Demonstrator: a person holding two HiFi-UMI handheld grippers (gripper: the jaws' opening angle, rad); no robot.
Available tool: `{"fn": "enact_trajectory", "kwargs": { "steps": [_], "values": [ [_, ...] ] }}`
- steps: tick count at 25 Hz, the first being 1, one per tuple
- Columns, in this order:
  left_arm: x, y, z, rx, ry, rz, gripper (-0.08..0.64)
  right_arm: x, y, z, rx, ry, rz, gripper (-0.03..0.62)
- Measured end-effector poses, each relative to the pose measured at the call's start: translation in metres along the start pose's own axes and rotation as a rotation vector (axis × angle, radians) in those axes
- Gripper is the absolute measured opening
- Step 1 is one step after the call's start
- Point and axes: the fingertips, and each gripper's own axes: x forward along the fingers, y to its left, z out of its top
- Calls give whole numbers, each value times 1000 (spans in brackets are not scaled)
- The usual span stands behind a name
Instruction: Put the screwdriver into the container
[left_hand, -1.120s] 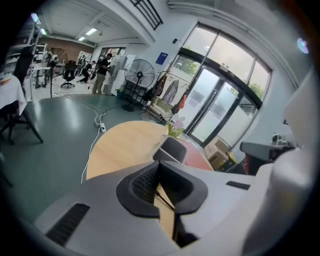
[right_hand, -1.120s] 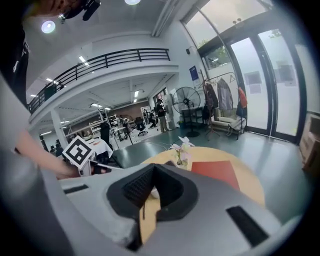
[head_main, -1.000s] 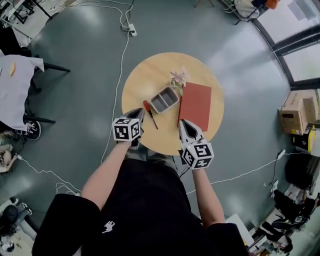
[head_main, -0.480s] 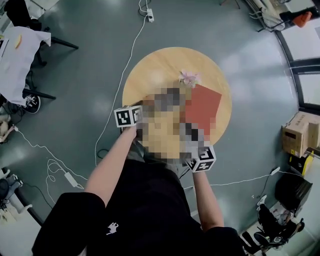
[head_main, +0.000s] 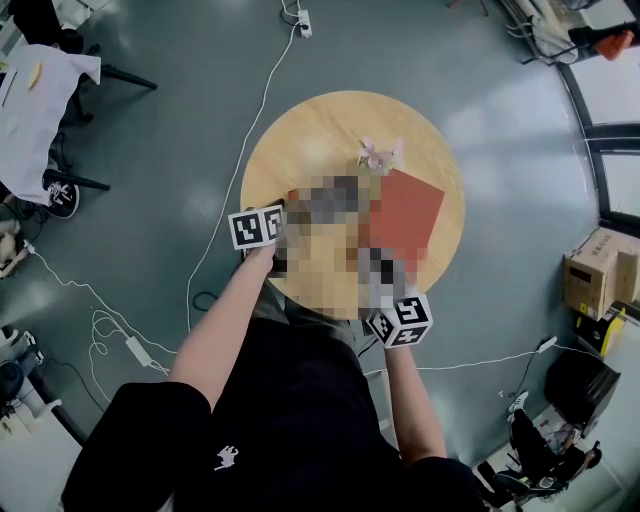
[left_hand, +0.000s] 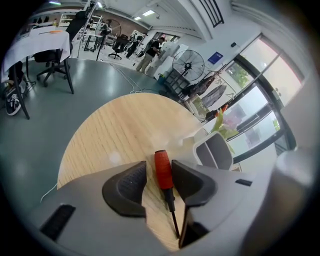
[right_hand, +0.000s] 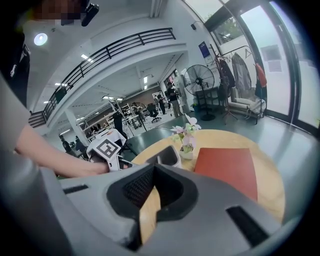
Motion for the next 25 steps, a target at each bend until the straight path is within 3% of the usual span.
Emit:
{"fn": "enact_trajectory", "kwargs": {
  "steps": [4, 6, 13, 20, 25],
  "values": [
    [2, -4, 0, 44, 29, -3, 151, -2, -2, 1, 4, -4, -5, 0],
    [2, -9, 1, 75, 36, -1, 98, -2, -2, 2, 4, -6, -6, 0],
    [-5, -3, -2, 154, 73, 15, 89, -2, 3, 2, 4, -15, -3, 0],
    [-8, 13, -6, 146, 80, 52, 169, -2, 13, 1, 6, -21, -12, 0],
    [-4, 6, -9, 243, 95, 118, 168, -11, 12, -3, 14, -24, -40, 0]
  ]
}}
